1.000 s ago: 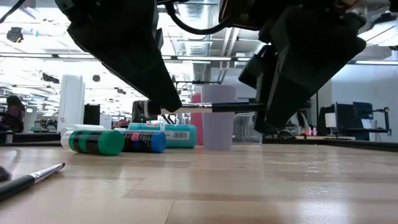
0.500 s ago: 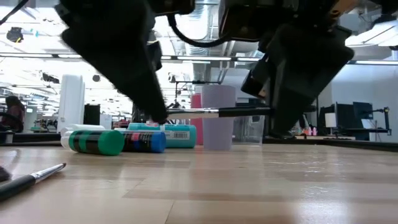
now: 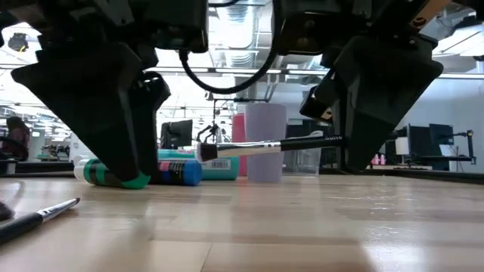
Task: Pick & Place Paint Supplies
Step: Put the black paint brush into the violet cup
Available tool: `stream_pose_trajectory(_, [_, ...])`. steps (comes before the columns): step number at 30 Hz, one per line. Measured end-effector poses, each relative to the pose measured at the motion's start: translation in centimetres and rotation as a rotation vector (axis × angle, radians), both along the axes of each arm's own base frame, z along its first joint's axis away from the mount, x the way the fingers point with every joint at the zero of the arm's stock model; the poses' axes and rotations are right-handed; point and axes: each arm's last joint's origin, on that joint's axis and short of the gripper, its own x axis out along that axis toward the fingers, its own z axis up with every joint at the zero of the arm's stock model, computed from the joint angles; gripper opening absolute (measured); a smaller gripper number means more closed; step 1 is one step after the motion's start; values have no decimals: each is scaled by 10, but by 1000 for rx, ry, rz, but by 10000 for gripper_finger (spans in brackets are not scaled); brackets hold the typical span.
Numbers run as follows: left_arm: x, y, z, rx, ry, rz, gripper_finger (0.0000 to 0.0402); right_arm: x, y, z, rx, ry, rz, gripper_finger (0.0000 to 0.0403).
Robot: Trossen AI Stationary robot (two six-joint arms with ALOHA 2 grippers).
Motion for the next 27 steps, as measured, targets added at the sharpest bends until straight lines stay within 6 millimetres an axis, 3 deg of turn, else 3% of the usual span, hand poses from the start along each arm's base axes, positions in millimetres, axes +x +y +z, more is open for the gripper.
stream_pose_trajectory(3, [-5, 3, 6, 19, -3, 84, 215, 0, -1, 0, 10, 6, 2, 11])
stream_pose_trajectory(8, [-17, 11, 35, 38, -179, 253, 198, 1, -2, 0, 20, 14, -17, 11])
stream_pose_trajectory(16, [-63, 39, 73, -20, -461, 476, 177, 2, -4, 9, 68, -8, -62, 11])
stream_pose_trajectory(21, [-94, 52, 76, -150, -605, 571, 175, 8, -13, 47, 170, -163, -125, 11])
stream_pose_trajectory(27, [-119, 59, 77, -274, -746, 559, 175, 3, -46, 105, 220, -359, -229, 11])
